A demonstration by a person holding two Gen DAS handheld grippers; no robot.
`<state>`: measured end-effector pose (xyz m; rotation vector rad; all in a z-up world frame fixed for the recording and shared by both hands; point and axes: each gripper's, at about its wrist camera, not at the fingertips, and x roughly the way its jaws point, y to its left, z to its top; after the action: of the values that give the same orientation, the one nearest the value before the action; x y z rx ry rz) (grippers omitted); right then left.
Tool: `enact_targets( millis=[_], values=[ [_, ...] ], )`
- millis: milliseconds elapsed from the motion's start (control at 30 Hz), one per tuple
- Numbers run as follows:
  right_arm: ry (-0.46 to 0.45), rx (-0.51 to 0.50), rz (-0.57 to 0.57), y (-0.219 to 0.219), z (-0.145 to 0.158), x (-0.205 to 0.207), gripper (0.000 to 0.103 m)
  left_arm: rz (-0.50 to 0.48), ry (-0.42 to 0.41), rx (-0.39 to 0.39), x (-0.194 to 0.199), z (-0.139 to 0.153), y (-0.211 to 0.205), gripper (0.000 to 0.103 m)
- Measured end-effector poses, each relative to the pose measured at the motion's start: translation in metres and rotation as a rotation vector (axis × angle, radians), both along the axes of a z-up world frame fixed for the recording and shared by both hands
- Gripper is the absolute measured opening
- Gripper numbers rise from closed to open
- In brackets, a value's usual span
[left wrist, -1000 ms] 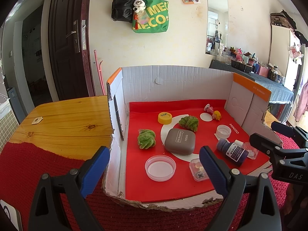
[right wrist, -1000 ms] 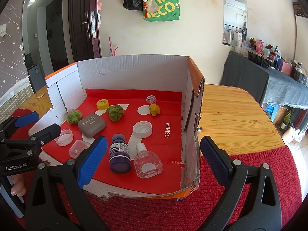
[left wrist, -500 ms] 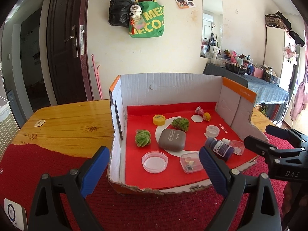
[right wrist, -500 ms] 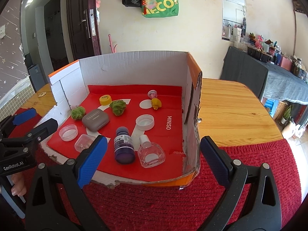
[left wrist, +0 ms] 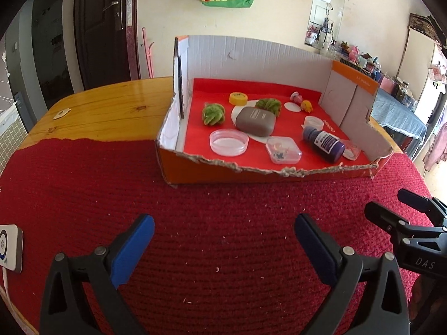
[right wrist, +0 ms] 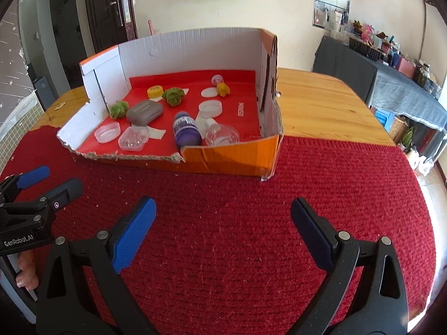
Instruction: Organize objects
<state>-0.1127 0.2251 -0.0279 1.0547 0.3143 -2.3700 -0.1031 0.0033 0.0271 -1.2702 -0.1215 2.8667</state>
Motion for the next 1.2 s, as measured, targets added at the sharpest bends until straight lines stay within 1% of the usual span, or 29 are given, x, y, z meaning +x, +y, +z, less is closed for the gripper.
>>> enact_targets(
  millis=[100, 167, 233, 367, 533, 700, 1200],
  values=[
    [-0.030, 0.027, -0.026, 0.001, -0.011, -0.004, 0.099, 0.007, -0.035, -0.012, -0.003, -0.007, 0.000, 0.102],
    [-0.040, 0.046, -0.045, 0.002, -0.014, -0.007, 0.099, 0.007, -0.059, -0.005, -0.005, -0.011, -0.001, 0.102],
    [-0.064, 0.071, -0.063, 0.001, -0.019, -0.011, 0.099, 0.008, -0.060, -0.008, -0.005, -0.012, -0.001, 0.103],
    [-0.058, 0.087, -0.063, 0.001, -0.021, -0.009, 0.100, 0.010, -0.076, -0.058, -0.007, -0.015, 0.005, 0.103],
    [-0.056, 0.092, -0.075, 0.002, -0.022, -0.010, 0.103, 0.021, -0.078, -0.060, -0.008, -0.015, 0.004, 0.103],
    [-0.042, 0.082, -0.087, 0.002, -0.022, -0.008, 0.103, 0.031, -0.075, -0.063, -0.009, -0.015, 0.005, 0.103],
    [-0.039, 0.083, -0.090, 0.002, -0.022, -0.009, 0.103, 0.035, -0.074, -0.063, -0.009, -0.015, 0.005, 0.103]
  ],
)
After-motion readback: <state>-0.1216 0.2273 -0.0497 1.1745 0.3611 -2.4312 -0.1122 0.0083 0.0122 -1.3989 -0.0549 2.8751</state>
